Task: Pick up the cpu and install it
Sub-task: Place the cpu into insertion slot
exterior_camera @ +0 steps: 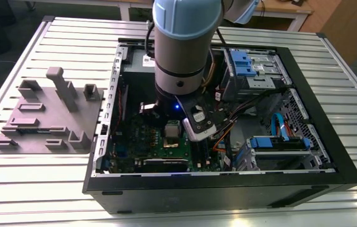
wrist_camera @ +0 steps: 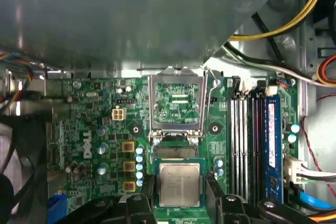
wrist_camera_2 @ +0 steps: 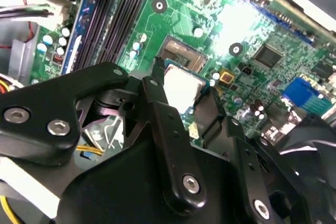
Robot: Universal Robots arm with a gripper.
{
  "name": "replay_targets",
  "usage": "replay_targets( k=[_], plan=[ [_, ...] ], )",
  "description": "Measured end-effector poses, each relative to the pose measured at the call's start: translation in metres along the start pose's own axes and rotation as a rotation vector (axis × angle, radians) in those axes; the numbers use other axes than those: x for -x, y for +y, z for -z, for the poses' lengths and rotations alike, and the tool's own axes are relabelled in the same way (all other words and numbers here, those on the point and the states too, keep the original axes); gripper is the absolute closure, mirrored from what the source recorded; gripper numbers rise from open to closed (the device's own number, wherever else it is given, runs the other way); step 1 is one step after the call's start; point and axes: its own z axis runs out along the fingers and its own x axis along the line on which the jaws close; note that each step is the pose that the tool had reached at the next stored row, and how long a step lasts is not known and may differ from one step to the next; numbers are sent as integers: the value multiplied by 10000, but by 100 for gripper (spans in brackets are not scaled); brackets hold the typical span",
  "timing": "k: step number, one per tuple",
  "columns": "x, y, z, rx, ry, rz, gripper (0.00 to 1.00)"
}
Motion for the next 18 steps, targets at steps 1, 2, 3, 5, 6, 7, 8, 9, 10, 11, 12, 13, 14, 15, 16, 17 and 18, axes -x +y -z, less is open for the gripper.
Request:
replay_targets(
  k=[1,2,3,5,6,7,8,9,10,11,12,13,14,15,16,17,18],
  plan=[
    [0,-8,-19,3,2,0,53],
    [0,-9,-36,2,3,4,53],
    [0,-10,-53,1,3,13,53],
    [0,-10,-85,0,4,63,53],
    [0,-11,-99,1,5,123,53],
    [0,-11,-112,1,7,208,53],
    [0,-11,-124,1,8,276,53],
    [0,-11,-138,2,8,295,53],
    [0,-11,-150,2,8,296,53],
    [0,-12,-162,2,8,296,53],
    [0,-12,-175,2,8,296,53],
    [0,-12,-184,1,8,296,53],
    [0,-12,-190,2,8,296,53],
    [0,-12,-195,1,9,296,53],
    [0,-12,-203,2,8,296,53],
    [0,-12,-208,2,13,297,53],
    [-1,-13,-212,1,22,296,53]
  ],
)
